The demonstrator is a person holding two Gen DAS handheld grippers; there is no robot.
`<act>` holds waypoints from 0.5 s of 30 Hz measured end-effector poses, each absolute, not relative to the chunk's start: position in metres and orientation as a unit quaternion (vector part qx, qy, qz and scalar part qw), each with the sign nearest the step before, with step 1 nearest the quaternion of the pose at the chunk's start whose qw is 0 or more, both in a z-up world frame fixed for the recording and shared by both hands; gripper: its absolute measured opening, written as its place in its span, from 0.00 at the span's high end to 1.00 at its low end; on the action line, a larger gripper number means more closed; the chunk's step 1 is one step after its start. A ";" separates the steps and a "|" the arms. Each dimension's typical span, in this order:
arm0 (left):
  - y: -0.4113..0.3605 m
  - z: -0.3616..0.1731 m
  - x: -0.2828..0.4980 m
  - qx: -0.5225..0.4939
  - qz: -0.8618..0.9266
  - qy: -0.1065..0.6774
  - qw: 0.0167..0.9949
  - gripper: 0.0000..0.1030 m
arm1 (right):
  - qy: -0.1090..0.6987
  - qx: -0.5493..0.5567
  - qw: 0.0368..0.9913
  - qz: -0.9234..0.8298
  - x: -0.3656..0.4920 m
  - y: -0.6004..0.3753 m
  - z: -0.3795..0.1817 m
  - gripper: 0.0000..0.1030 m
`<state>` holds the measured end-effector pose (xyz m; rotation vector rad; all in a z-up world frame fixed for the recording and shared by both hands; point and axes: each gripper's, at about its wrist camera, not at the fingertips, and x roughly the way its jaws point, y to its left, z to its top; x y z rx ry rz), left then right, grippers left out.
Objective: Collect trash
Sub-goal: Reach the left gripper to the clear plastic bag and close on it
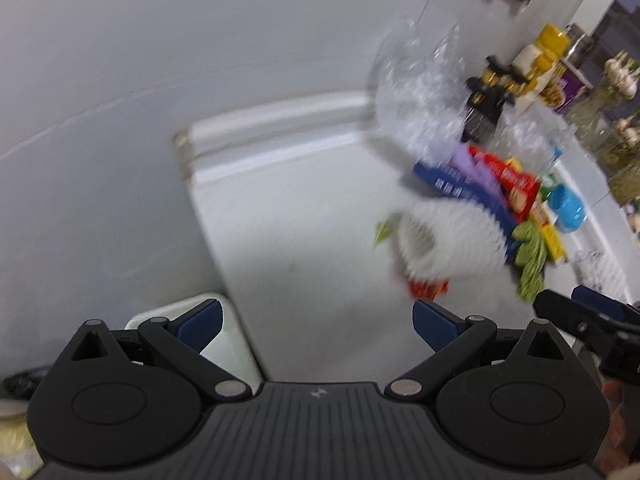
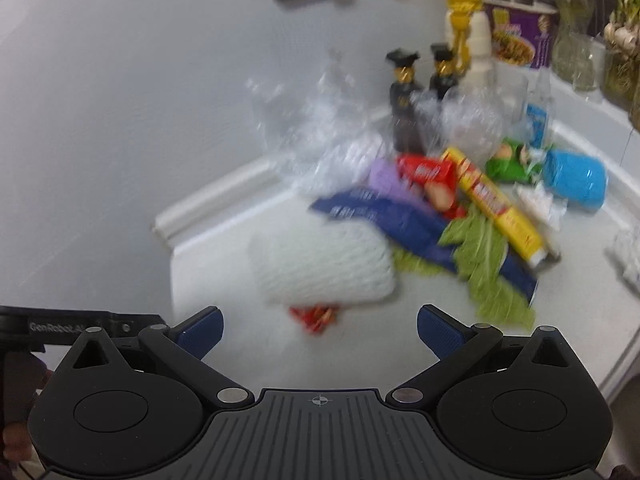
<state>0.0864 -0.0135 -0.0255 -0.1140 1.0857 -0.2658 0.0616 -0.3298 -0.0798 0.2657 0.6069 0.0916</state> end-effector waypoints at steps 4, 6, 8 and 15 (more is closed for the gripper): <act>-0.029 -0.022 0.113 -0.060 -0.164 0.481 0.859 0.03 | 0.253 0.146 0.956 0.024 0.085 -0.372 -0.070 0.00; -0.039 -0.022 0.126 -0.063 -0.185 0.459 0.866 0.04 | 0.230 0.152 0.961 0.019 0.097 -0.393 -0.067 0.00; -0.049 -0.024 0.140 -0.075 -0.212 0.444 0.867 0.07 | 0.208 0.156 0.966 0.013 0.109 -0.409 -0.066 0.00; -0.083 -0.037 0.180 -0.078 -0.255 0.394 0.879 0.16 | 0.171 0.155 0.973 0.008 0.150 -0.442 -0.078 0.00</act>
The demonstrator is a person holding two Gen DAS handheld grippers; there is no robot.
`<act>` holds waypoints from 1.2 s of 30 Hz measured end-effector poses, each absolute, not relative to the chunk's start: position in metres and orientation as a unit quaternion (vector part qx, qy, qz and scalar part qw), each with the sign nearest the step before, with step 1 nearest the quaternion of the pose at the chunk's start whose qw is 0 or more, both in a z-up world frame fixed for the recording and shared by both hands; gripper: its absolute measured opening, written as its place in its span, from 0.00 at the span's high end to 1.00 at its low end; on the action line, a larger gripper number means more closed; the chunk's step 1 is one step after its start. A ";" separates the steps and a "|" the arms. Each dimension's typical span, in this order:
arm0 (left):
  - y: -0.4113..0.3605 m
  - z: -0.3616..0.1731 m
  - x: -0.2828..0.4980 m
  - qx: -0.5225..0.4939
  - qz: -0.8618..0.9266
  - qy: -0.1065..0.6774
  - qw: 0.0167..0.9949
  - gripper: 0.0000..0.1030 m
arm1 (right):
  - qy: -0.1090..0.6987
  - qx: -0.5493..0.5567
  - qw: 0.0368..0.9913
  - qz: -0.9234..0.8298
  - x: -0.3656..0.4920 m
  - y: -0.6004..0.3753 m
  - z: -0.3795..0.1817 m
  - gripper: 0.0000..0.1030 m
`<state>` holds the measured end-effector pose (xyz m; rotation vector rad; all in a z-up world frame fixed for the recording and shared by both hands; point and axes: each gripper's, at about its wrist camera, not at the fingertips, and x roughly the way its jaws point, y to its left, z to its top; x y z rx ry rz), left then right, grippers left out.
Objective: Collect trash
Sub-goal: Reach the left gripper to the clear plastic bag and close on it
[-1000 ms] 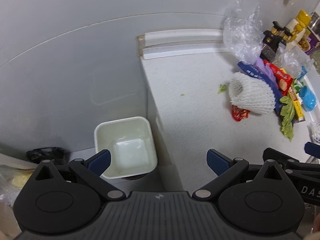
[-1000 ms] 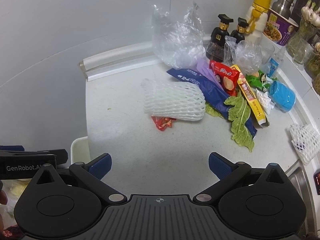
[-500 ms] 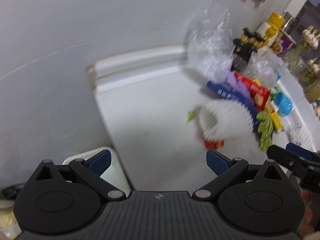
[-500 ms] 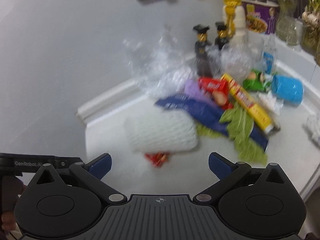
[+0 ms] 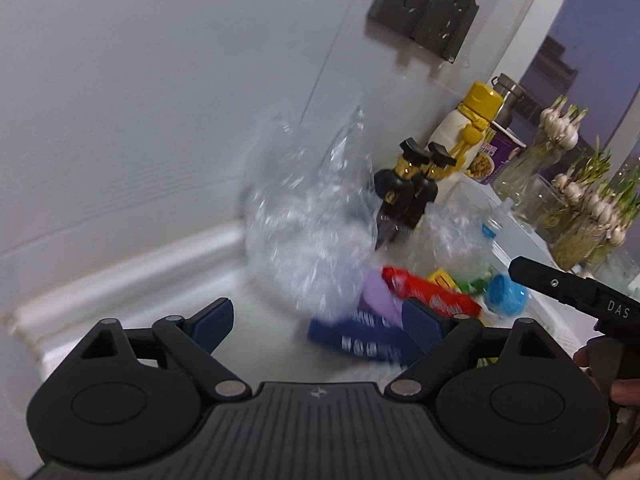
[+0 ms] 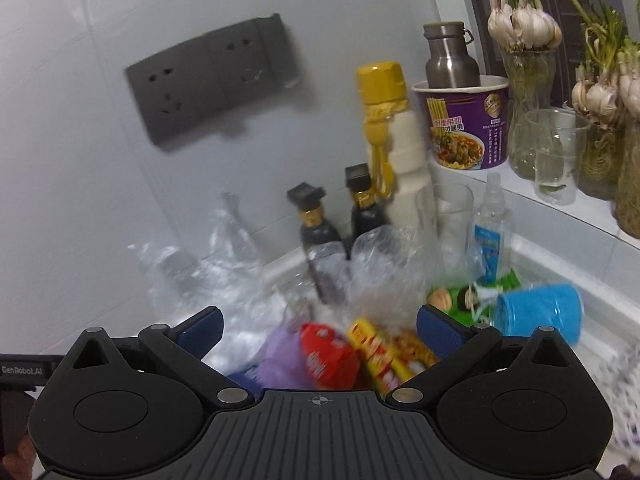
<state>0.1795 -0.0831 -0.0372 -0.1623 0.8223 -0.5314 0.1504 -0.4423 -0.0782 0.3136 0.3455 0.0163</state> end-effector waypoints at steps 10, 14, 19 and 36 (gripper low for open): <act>-0.102 -0.068 0.220 -0.079 -0.230 0.392 0.887 0.41 | 0.183 0.162 0.969 -0.017 0.206 -0.470 -0.105 0.09; -0.100 -0.076 0.227 -0.093 -0.218 0.400 0.885 0.57 | 0.194 0.180 0.964 -0.020 0.222 -0.478 -0.113 0.29; -0.098 -0.078 0.227 -0.089 -0.204 0.403 0.888 0.79 | 0.195 0.202 0.959 -0.030 0.227 -0.488 -0.119 0.58; -0.095 -0.049 0.202 -0.070 -0.228 0.384 0.892 0.99 | 0.157 0.180 0.971 -0.013 0.192 -0.461 -0.087 0.86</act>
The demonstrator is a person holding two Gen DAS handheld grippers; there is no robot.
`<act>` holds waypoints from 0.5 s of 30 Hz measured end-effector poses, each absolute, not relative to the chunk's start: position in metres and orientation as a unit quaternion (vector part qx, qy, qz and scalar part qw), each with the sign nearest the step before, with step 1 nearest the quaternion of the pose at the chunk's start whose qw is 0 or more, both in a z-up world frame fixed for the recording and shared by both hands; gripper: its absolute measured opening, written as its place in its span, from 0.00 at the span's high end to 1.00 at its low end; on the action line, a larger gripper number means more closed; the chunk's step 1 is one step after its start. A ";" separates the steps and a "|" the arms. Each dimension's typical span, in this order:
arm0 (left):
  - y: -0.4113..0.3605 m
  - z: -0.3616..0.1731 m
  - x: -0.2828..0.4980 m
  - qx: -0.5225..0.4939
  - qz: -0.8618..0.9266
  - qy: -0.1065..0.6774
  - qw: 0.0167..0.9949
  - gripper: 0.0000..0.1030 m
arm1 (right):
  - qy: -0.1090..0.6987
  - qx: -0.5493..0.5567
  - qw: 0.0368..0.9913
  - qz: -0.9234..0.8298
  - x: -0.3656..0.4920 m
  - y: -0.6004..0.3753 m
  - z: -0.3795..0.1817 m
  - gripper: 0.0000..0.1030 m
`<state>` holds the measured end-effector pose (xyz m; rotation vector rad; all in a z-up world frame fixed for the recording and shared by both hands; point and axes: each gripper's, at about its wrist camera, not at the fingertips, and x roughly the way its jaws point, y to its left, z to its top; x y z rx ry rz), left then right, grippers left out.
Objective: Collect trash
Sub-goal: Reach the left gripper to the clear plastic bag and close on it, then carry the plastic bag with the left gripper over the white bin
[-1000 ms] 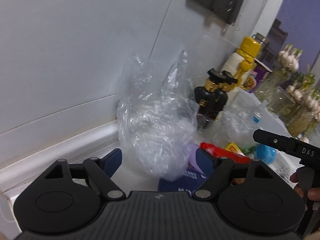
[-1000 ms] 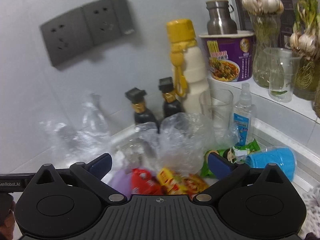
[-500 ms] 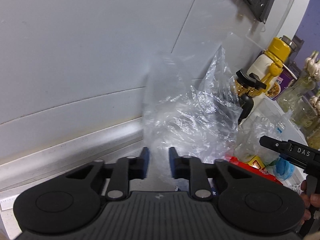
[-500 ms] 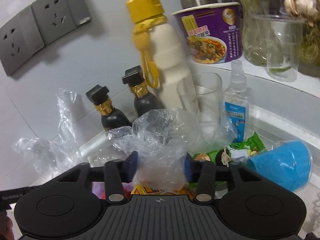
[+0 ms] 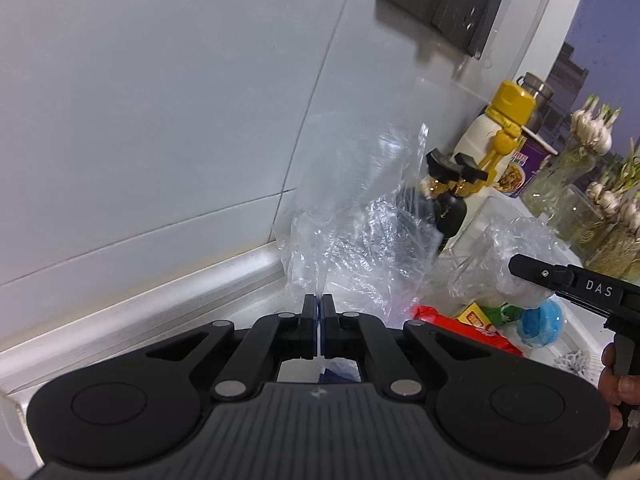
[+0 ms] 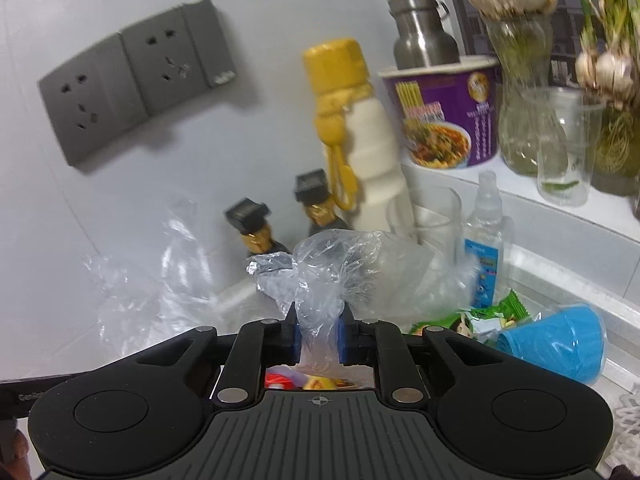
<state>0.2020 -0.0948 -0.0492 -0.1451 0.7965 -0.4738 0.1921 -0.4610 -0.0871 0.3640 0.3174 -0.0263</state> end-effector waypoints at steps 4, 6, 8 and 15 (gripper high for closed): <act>-0.092 -0.040 0.198 -0.075 -0.228 0.382 0.893 0.99 | 0.150 0.184 0.971 -0.001 0.178 -0.450 -0.077 0.86; -0.087 -0.034 0.193 -0.080 -0.228 0.379 0.893 0.99 | 0.147 0.187 0.971 0.005 0.171 -0.445 -0.073 0.86; -0.083 -0.030 0.189 -0.085 -0.229 0.376 0.894 0.99 | 0.144 0.189 0.971 0.010 0.163 -0.439 -0.069 0.86; -0.065 -0.014 0.168 -0.099 -0.235 0.363 0.896 1.00 | 0.136 0.197 0.971 0.029 0.134 -0.414 -0.056 0.86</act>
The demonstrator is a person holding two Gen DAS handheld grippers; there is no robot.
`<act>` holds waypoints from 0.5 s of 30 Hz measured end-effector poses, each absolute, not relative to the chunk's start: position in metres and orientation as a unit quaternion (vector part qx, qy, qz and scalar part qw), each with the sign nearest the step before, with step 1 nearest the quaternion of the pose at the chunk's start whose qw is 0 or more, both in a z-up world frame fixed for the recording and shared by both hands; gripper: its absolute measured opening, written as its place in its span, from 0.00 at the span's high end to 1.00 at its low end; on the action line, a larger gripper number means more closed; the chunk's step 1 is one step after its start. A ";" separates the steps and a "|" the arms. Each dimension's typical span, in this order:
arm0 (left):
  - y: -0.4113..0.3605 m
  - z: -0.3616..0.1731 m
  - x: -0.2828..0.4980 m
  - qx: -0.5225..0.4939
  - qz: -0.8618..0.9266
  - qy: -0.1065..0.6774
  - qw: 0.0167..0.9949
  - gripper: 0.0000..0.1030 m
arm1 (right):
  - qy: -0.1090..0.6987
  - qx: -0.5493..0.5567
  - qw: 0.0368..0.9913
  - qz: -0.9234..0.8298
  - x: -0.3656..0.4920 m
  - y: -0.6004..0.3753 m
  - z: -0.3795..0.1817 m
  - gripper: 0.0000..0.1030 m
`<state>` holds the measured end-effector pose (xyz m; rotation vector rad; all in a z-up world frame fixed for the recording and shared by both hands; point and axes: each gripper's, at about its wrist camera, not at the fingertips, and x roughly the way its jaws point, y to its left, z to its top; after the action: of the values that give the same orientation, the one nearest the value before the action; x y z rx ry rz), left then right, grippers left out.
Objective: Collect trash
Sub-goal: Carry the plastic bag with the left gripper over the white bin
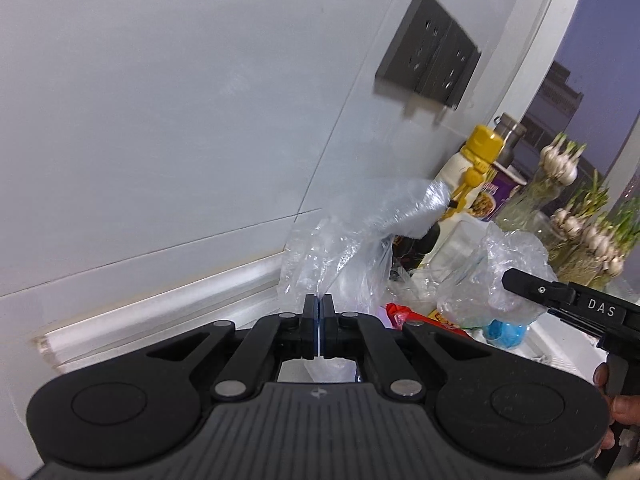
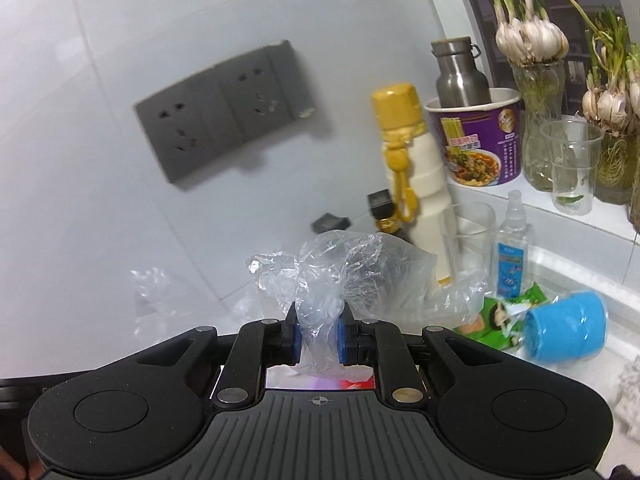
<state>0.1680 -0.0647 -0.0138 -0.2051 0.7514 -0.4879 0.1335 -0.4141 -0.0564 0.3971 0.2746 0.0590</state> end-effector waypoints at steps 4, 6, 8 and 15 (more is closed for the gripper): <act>-0.049 -0.006 0.155 -0.104 -0.234 0.357 0.898 1.00 | 0.130 0.188 0.973 0.042 0.116 -0.394 -0.051 0.86; -0.041 -0.003 0.148 -0.107 -0.230 0.355 0.900 1.00 | 0.130 0.185 0.973 0.050 0.108 -0.383 -0.049 0.86; -0.030 -0.001 0.142 -0.111 -0.226 0.355 0.900 1.00 | 0.131 0.185 0.972 0.058 0.100 -0.372 -0.048 0.86; 0.015 0.005 0.114 -0.138 -0.205 0.354 0.902 1.00 | 0.143 0.185 0.968 0.095 0.073 -0.332 -0.047 0.86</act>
<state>0.1138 0.0146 0.0045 -0.2847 0.7322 -0.4249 0.0730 -0.3317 -0.0467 0.3731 0.2889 0.1919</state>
